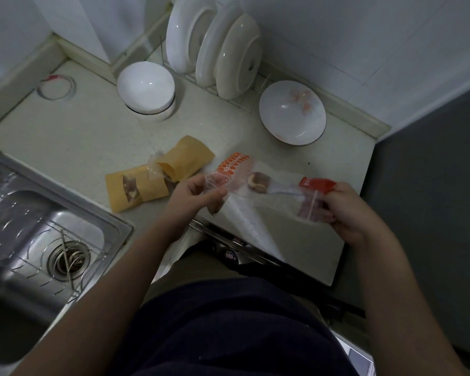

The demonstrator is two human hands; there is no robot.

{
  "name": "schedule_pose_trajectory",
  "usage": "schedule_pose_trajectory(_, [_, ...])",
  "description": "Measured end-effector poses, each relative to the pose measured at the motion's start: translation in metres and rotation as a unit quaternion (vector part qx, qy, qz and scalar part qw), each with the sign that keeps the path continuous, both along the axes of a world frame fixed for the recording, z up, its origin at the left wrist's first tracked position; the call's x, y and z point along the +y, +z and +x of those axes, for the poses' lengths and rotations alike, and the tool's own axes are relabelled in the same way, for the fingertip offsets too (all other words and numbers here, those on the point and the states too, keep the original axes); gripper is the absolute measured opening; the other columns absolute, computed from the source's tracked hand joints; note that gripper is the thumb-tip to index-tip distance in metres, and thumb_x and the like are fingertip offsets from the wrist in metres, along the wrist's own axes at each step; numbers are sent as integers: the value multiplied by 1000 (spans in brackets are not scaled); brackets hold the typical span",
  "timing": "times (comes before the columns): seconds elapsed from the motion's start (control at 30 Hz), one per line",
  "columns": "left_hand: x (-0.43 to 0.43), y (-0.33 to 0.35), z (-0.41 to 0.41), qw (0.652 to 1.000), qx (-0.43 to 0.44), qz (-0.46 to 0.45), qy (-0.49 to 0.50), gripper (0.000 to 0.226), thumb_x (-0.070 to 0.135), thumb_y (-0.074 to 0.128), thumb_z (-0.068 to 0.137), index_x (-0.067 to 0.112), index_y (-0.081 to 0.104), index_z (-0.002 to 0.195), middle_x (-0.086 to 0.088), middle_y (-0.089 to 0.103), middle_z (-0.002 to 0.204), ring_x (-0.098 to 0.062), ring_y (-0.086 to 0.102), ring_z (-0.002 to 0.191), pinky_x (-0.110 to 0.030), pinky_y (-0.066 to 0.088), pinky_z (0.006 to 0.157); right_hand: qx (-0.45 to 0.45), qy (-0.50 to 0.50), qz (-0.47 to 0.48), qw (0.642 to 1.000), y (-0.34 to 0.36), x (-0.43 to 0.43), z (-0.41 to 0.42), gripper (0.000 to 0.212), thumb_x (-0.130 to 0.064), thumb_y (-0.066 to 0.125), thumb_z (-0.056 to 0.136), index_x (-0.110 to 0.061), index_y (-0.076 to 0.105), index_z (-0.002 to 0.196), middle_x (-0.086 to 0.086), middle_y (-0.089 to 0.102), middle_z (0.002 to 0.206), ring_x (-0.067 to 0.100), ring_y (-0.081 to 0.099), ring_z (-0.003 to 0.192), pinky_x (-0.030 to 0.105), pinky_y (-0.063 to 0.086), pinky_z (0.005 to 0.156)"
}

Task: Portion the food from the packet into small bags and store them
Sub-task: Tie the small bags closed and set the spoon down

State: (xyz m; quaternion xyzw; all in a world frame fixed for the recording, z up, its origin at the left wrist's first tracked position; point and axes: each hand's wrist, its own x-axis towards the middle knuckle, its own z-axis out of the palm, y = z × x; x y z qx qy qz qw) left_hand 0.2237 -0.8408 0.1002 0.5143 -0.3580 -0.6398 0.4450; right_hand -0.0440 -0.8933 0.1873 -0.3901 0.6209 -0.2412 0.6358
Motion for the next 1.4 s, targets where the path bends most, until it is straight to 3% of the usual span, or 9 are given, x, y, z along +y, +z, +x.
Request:
schedule_pose_trajectory(0.1, [0, -7, 0, 999, 17, 29, 7, 42, 28, 77, 74, 6, 68, 109, -36, 61, 104, -53, 58, 92, -60, 49, 88, 15, -4, -10, 1000, 7, -3, -11, 21, -2, 50, 93, 1, 64, 78, -2, 42, 45, 4, 24, 32, 12, 16, 34])
schedule_pose_trajectory(0.23, [0, -17, -3, 998, 16, 54, -3, 43, 33, 78, 76, 6, 68, 109, -31, 65, 100, -38, 60, 82, -48, 55, 80, 55, -32, -41, 997, 17, -5, -24, 33, -6, 52, 94, -6, 67, 65, 0, 41, 49, 6, 24, 33, 13, 16, 35])
schedule_pose_trajectory(0.5, [-2, -40, -18, 992, 34, 116, -24, 52, 54, 88, 54, 24, 74, 94, -4, 69, 81, -19, 63, 69, -30, 56, 62, 77, -109, -96, 986, 35, -3, -38, 17, -6, 53, 93, -2, 65, 82, -3, 43, 48, 6, 26, 33, 13, 17, 35])
schedule_pose_trajectory(0.73, [-2, -56, -21, 991, -7, 116, -62, 46, 56, 86, 60, 25, 71, 90, -1, 67, 70, -20, 63, 64, -40, 50, 64, 53, -116, -102, 987, 42, -3, -32, 17, -6, 52, 93, 0, 65, 84, -2, 41, 49, 6, 24, 34, 13, 17, 35])
schedule_pose_trajectory(0.87, [-3, -48, -22, 990, -36, 129, -46, 80, 61, 89, 45, 28, 64, 114, -4, 72, 87, -21, 65, 75, -41, 52, 73, 37, -107, -98, 989, 43, -5, -27, 19, -7, 53, 93, -4, 66, 80, -2, 42, 49, 6, 25, 35, 13, 18, 35])
schedule_pose_trajectory(1.0, [1, -23, -26, 995, -64, 60, -36, 54, 39, 85, 64, 30, 62, 112, -12, 65, 114, -24, 66, 94, -26, 56, 69, 25, -73, -105, 991, 44, -7, -18, 20, -9, 54, 93, -4, 65, 77, -3, 42, 48, 6, 25, 35, 14, 17, 36])
schedule_pose_trajectory(1.1, [6, -9, -28, 993, -114, -10, -1, 41, 18, 79, 78, 22, 62, 116, -3, 58, 123, -16, 64, 99, -21, 54, 76, 31, -33, -111, 993, 46, -6, -7, 21, -9, 54, 92, -4, 65, 76, -3, 43, 48, 6, 26, 35, 14, 19, 36])
schedule_pose_trajectory(1.3, [9, 15, -24, 973, -204, -106, 30, 44, 22, 79, 77, 23, 61, 118, 10, 51, 128, -10, 54, 118, -38, 49, 98, 52, 47, -131, 989, 60, 4, 27, 35, -10, 53, 94, -16, 74, 67, 0, 46, 50, 8, 30, 36, 16, 21, 37])
schedule_pose_trajectory(1.4, [9, 25, -24, 964, -229, -134, 33, 46, 32, 78, 77, 24, 61, 118, 14, 52, 125, -7, 53, 116, -32, 49, 98, 107, 79, -171, 976, 66, 8, 41, 33, -10, 54, 93, -1, 65, 63, 6, 46, 48, 11, 32, 34, 18, 24, 39])
